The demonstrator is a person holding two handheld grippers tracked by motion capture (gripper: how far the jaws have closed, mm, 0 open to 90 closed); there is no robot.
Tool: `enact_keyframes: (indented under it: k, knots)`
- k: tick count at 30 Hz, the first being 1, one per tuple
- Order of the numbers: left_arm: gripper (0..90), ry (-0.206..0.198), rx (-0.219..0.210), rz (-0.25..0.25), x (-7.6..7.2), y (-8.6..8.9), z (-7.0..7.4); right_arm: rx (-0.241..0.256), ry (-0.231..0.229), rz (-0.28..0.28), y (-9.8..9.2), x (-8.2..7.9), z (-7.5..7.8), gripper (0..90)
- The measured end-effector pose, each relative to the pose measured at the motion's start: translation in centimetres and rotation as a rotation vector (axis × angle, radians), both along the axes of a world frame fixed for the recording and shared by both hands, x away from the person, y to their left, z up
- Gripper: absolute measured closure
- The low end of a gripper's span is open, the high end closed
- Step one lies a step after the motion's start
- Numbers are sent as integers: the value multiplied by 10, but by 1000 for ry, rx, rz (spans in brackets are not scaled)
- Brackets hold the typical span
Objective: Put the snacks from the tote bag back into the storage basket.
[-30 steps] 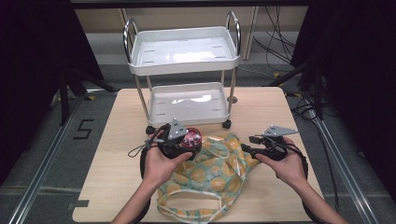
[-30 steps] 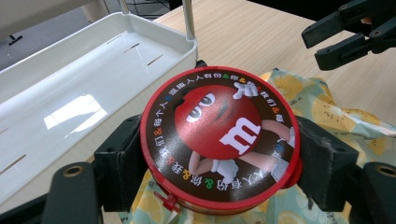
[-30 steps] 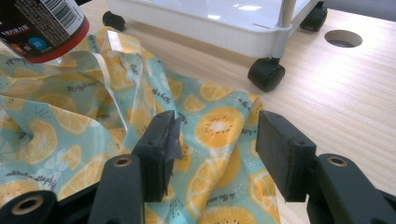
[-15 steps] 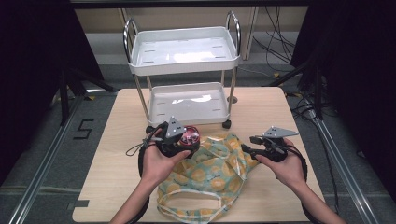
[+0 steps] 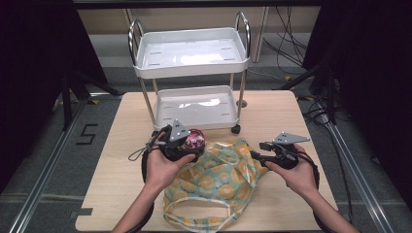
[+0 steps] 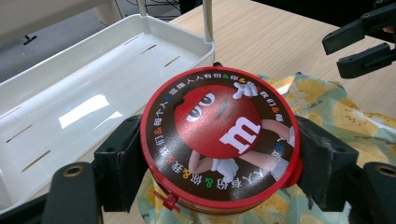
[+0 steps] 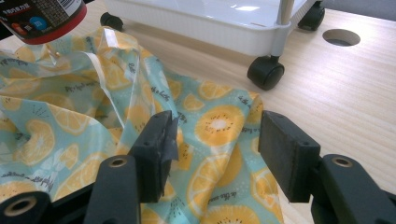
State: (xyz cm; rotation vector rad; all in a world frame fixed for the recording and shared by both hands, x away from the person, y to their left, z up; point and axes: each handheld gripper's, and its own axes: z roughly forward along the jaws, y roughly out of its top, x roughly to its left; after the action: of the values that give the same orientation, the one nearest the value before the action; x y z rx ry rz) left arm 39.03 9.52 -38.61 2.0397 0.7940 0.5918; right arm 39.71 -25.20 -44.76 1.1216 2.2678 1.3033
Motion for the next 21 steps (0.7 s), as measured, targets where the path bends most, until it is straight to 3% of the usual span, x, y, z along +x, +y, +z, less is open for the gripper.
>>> enact_keyframes:
  k: [2,3,5,15,17,21]
  knots:
    - [255,8,-13,6,0,0,0,14,2,-5,1,0,-1,462]
    - [255,1,10,0,1,2,0,14,3,-6,1,0,-1,461]
    - [255,-3,2,8,2,2,0,4,-17,-4,1,1,-2,461]
    - [255,-6,7,22,7,5,-3,-1,0,-5,-1,0,0,457]
    - [255,-1,2,33,7,5,-4,-13,-34,-1,-2,1,-1,456]
    - [255,-6,14,32,11,7,-6,-5,-20,3,-1,1,-1,454]
